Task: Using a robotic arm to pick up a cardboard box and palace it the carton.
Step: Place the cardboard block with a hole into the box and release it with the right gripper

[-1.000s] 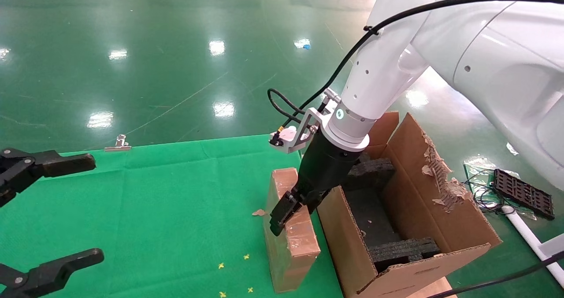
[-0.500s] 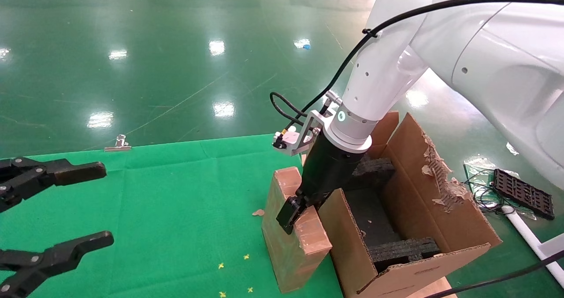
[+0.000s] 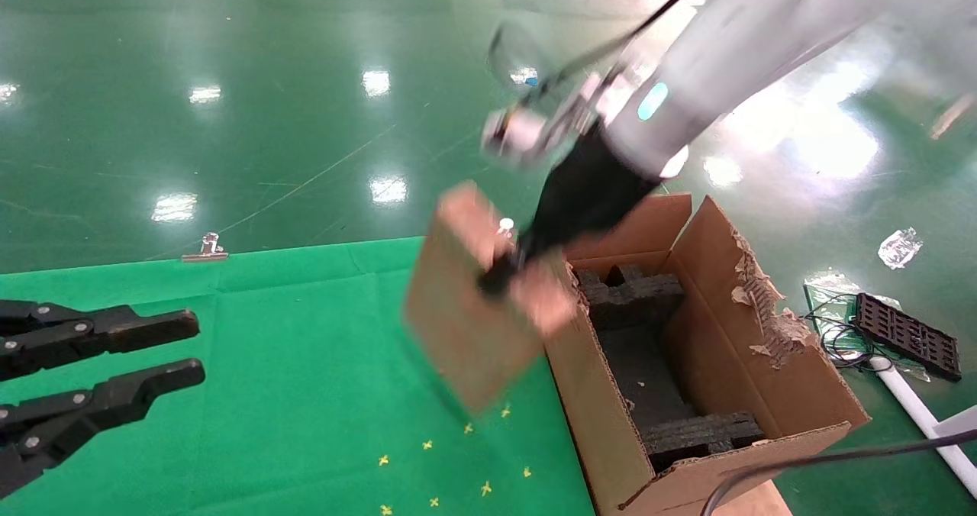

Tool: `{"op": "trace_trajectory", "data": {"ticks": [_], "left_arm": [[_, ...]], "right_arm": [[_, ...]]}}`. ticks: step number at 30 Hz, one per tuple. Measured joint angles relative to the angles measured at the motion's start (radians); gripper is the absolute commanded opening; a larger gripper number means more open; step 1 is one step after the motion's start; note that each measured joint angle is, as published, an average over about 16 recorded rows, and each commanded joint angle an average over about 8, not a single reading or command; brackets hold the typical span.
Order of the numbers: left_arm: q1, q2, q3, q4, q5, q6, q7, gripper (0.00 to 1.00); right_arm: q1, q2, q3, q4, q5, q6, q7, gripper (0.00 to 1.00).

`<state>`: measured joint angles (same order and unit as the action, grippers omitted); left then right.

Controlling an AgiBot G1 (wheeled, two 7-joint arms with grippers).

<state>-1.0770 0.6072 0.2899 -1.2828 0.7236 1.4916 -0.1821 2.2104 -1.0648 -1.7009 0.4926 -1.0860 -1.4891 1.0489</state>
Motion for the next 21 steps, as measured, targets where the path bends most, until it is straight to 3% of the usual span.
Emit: {"op": "trace_trajectory", "data": {"ticks": [12,21], "left_arm": [[0.0,0.0,0.001,0.0,-0.001,0.0,0.0,0.0],[0.0,-0.001,0.001,0.0,-0.001,-0.001,0.001,0.01]], "right_arm": [[0.206,0.217,0.007,-0.102,-0.088,0.084,-0.125,0.0],[0.201,0.296,-0.064,-0.141,-0.194,0.051,-0.125,0.0]]}}
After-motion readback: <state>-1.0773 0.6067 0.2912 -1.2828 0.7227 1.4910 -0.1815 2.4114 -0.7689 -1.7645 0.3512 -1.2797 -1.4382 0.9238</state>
